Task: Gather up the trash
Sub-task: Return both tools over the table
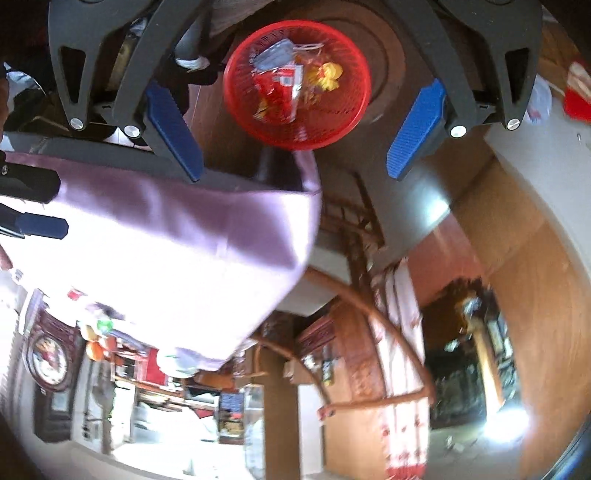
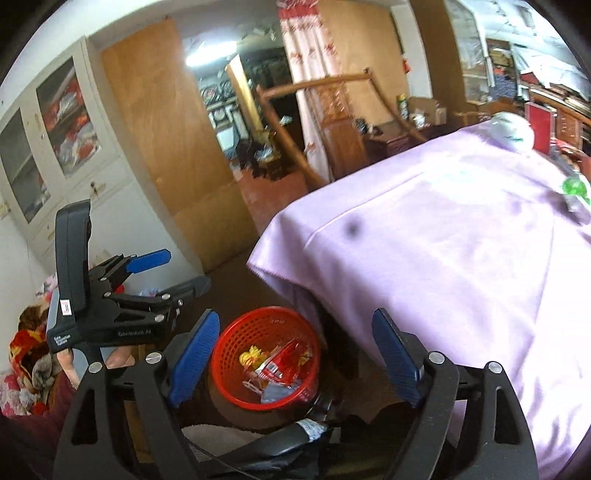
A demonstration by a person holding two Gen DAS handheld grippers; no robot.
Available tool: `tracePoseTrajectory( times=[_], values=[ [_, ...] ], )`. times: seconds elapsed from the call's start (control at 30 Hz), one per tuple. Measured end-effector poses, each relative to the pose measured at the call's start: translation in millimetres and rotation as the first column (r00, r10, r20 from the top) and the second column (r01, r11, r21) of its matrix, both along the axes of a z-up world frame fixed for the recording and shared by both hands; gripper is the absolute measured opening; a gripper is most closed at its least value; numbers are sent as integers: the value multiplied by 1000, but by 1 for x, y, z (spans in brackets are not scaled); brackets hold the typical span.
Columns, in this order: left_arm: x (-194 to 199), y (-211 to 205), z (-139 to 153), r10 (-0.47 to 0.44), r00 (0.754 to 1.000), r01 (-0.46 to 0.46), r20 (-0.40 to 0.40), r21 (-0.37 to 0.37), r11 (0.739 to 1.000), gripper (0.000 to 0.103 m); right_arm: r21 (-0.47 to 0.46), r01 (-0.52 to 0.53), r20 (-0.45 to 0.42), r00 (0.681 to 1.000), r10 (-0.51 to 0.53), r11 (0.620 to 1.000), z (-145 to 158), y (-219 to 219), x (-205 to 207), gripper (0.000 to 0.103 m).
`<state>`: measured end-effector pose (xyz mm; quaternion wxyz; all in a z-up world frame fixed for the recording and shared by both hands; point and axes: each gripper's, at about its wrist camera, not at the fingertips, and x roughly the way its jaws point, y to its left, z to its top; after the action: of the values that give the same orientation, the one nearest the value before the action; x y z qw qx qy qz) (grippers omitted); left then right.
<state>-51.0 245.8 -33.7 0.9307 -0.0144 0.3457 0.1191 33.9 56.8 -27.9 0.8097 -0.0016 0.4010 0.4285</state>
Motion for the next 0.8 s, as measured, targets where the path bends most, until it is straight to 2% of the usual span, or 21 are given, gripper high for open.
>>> tracePoseTrajectory(
  times=[0.27,0.43,0.6,0.8],
  values=[
    [10,-79,25,-121,992,116,37,106,988,96,82,104,60,992,-109,991,22,-77,-11,86],
    [16,-121,32,-170,985,163,38,151,975,96,135,188,83,976,-200,973,29,-131,-17,87],
    [28,-163,35,-219,975,209,35,195,958,96,172,285,83,950,-302,943,27,-187,-15,90],
    [55,-200,31,-285,958,276,17,204,939,96,184,420,68,897,-438,889,18,-250,0,92]
  ],
)
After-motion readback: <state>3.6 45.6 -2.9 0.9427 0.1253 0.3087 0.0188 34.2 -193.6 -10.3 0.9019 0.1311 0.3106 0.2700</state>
